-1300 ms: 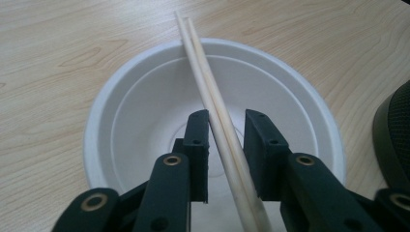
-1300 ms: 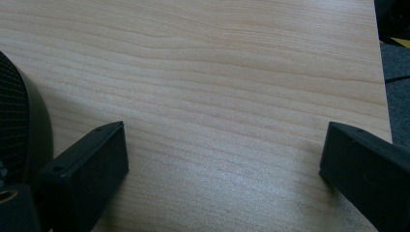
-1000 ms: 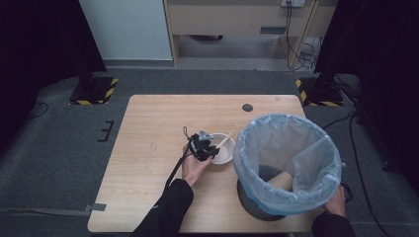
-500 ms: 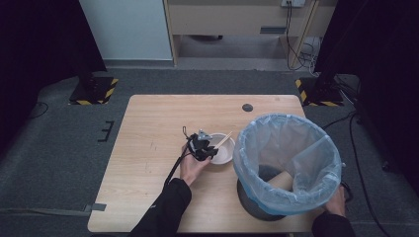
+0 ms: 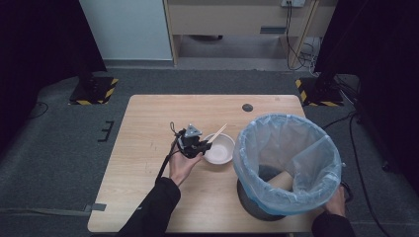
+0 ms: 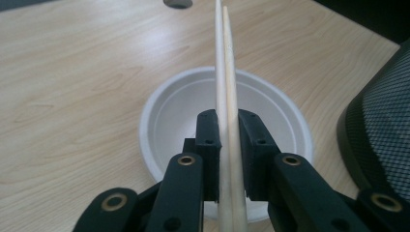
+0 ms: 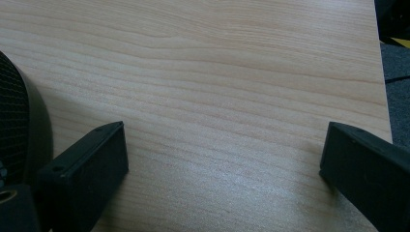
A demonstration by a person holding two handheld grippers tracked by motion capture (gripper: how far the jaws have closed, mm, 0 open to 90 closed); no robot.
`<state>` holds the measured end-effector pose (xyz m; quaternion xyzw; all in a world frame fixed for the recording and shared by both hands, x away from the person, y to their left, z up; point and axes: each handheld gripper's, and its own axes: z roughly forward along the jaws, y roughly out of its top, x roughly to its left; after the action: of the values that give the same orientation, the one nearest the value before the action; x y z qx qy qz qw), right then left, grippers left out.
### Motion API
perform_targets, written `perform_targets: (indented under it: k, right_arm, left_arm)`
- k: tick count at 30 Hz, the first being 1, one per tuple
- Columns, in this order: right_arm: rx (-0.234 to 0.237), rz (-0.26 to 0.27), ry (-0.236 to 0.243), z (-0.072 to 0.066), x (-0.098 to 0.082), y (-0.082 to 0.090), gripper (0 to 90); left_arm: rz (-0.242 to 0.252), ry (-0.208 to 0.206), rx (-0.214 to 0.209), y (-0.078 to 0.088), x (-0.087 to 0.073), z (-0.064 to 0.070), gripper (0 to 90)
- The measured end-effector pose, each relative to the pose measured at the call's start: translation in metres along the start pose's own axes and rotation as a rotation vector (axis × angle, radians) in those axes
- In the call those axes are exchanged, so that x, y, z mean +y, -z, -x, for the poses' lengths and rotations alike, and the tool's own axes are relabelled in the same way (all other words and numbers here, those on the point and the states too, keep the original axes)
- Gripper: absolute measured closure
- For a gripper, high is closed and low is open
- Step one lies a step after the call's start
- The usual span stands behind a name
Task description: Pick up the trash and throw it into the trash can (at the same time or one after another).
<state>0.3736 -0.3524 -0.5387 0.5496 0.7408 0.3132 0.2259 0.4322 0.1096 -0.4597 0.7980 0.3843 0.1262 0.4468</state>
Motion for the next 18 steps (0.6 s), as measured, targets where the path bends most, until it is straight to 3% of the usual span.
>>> perform_targets:
  k: [7, 11, 18]
  right_arm:
    - [0.000, 0.000, 0.000, 0.000, 0.000, 0.000, 3.2]
    - [0.000, 0.000, 0.000, 0.000, 0.000, 0.000, 3.2]
    - [0.000, -0.001, -0.001, 0.000, 0.000, 0.000, 3.2]
  left_arm:
    - [0.046, -0.011, -0.017, 0.026, 0.007, 0.000, 79.6]
    - [0.105, -0.016, -0.031, 0.047, 0.012, 0.003, 79.6]
    - [0.192, 0.000, -0.050, 0.069, 0.023, 0.004, 79.5]
